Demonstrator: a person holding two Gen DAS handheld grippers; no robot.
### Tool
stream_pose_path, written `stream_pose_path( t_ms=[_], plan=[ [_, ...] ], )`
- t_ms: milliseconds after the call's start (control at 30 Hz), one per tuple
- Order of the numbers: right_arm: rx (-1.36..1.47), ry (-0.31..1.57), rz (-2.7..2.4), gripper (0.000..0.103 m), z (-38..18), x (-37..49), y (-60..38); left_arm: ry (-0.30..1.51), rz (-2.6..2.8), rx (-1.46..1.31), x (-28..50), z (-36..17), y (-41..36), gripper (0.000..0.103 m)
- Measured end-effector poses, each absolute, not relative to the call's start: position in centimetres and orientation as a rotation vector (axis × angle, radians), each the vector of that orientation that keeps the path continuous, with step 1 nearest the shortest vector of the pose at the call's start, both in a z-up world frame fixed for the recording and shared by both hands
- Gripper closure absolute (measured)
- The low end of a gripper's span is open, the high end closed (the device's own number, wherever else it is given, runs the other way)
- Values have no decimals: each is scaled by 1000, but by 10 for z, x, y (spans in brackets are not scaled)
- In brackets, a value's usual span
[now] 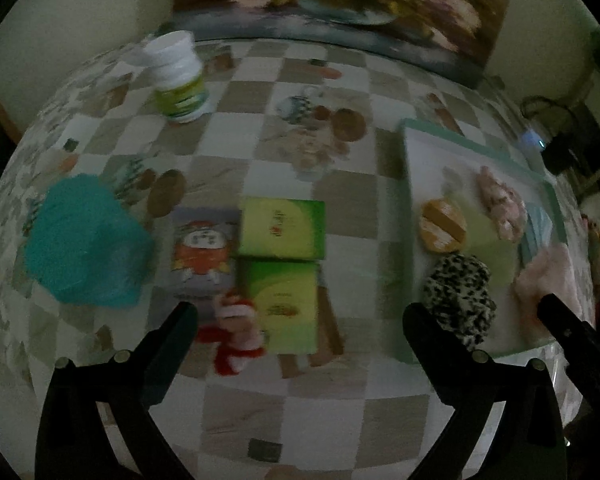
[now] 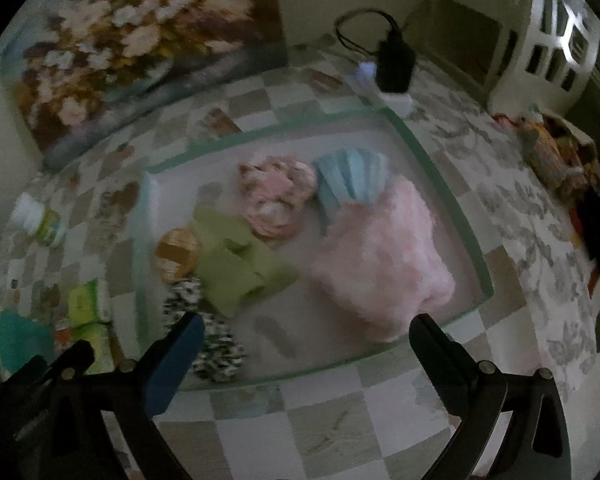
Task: Organize soft objects
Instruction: 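Move both tools back from the tray toward the remaining pile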
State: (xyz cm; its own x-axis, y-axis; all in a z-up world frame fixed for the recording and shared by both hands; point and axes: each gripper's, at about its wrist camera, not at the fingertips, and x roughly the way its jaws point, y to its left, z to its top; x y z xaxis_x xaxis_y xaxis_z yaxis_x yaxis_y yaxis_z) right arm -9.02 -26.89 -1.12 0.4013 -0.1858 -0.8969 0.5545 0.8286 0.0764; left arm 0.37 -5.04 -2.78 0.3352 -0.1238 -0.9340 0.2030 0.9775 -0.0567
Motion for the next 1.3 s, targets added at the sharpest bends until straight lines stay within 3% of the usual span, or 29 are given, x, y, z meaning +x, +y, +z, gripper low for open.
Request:
stream_pose_path(
  t_ms=[767,1300],
  plan=[
    [350,1096,-194,0,-7,-65,-172,1209,-52,-211,13,-33,38,1],
    [298,1185,-145,0,-30,-42,-136,1331,-19,-254,28,-56,39,1]
  ],
)
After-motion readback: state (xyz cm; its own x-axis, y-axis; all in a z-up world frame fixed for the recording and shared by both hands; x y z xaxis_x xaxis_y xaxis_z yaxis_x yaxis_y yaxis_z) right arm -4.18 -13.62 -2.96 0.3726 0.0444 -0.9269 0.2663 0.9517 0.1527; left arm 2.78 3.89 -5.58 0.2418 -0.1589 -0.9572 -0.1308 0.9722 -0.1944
